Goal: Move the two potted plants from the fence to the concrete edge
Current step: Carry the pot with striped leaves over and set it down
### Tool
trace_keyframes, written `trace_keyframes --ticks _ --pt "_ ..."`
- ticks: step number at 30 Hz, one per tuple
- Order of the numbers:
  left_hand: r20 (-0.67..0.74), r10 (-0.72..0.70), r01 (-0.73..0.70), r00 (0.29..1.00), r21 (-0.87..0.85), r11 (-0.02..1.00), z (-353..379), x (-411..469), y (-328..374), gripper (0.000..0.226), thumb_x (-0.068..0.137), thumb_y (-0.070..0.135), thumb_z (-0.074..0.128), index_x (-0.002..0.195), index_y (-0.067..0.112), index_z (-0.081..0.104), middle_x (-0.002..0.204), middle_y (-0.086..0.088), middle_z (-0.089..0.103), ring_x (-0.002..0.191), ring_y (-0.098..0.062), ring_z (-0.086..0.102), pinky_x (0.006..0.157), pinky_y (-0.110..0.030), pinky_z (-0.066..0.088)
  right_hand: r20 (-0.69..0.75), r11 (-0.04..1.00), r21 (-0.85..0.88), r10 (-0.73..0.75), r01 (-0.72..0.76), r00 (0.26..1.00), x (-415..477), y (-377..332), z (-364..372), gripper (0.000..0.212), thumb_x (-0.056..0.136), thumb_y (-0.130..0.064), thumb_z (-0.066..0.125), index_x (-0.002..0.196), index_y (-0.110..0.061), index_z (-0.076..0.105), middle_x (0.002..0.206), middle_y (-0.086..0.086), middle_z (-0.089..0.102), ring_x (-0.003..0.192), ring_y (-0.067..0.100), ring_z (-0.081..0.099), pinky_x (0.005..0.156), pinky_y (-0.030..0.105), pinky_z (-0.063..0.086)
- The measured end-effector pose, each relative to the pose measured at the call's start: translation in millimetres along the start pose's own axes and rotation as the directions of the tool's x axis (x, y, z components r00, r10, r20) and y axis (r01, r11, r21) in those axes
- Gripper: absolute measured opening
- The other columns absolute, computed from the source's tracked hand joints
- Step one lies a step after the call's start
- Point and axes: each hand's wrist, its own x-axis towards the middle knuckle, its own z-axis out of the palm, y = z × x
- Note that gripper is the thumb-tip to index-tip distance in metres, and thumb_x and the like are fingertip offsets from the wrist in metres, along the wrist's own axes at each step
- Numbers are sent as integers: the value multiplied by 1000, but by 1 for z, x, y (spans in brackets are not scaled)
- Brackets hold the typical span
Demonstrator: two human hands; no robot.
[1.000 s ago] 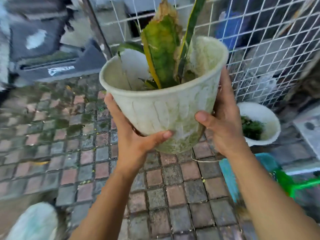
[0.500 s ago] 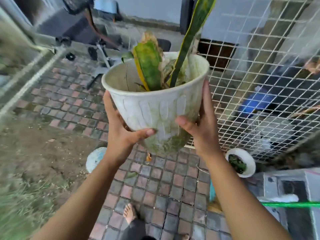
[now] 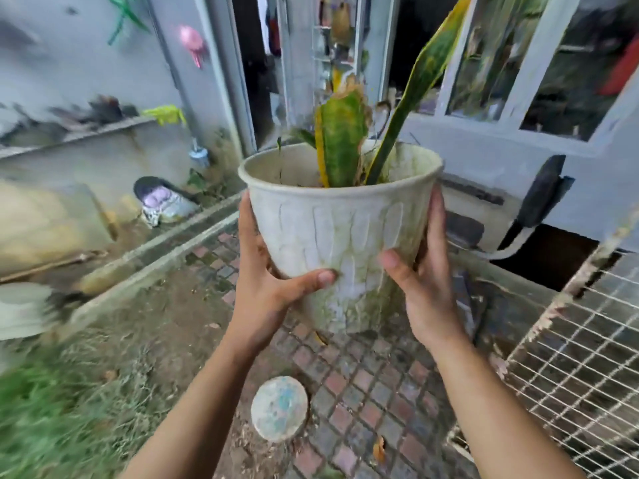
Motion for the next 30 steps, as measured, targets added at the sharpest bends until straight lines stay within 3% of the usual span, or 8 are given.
trace_keyframes --ticks 4,7,10,16,17,22,25,30 --pt "-103 19 -12 995 69 998 -45 39 -3 139 59 21 98 168 40 14 171 -9 41 154 -35 48 120 -71 41 46 998 48 -30 27 999 56 34 43 99 72 -69 84 154 -55 31 175 -10 27 160 10 30 130 52 28" --pt "-187 37 -18 982 106 994 -67 71 -11 144 53 40 105 167 45 16 172 -8 41 154 -34 48 121 -70 40 79 994 99 -44 36 996 98 64 65 96 69 -70 86 151 -58 37 169 -15 37 158 13 36 128 56 31" --pt "-249 72 -37 966 145 989 -77 105 -24 143 56 36 104 168 40 15 170 -8 43 153 -34 50 118 -70 43 94 990 140 -47 33 994 140 94 79 103 67 -70 87 154 -50 36 168 -8 41 156 18 39 126 58 34" --pt "-397 146 -55 906 233 971 -74 179 -54 136 57 27 100 165 42 20 161 -8 55 142 -32 62 109 -68 54 280 973 232 -52 -15 959 241 146 83 98 73 -59 88 154 -40 38 154 -20 55 142 4 54 109 25 52" --pt "-424 151 -49 893 241 969 -73 191 -58 136 55 28 101 164 45 22 158 -8 58 140 -31 64 107 -67 55 302 970 241 -43 -33 952 257 154 81 98 72 -61 88 154 -42 38 157 -17 53 144 5 53 110 26 52" --pt "-522 172 -31 835 267 963 -76 254 -79 135 54 20 96 164 47 22 153 -8 62 137 -30 67 107 -68 55 441 968 243 -50 -66 896 337 199 87 113 69 -65 88 162 -37 30 168 1 40 152 22 46 119 58 45" --pt "-553 177 4 814 311 950 -89 293 -97 131 55 20 96 163 43 24 150 -6 64 136 -29 68 108 -66 55 494 960 255 -28 -113 869 377 230 98 101 69 -69 87 153 -58 31 161 -13 46 146 12 52 116 49 50" --pt "-567 140 58 812 315 947 -120 364 -144 140 53 24 95 165 48 15 161 -4 53 143 -23 61 114 -58 54 518 952 251 20 -175 855 443 299 121 95 73 -61 88 150 -58 32 143 -28 59 133 4 61 97 24 58"
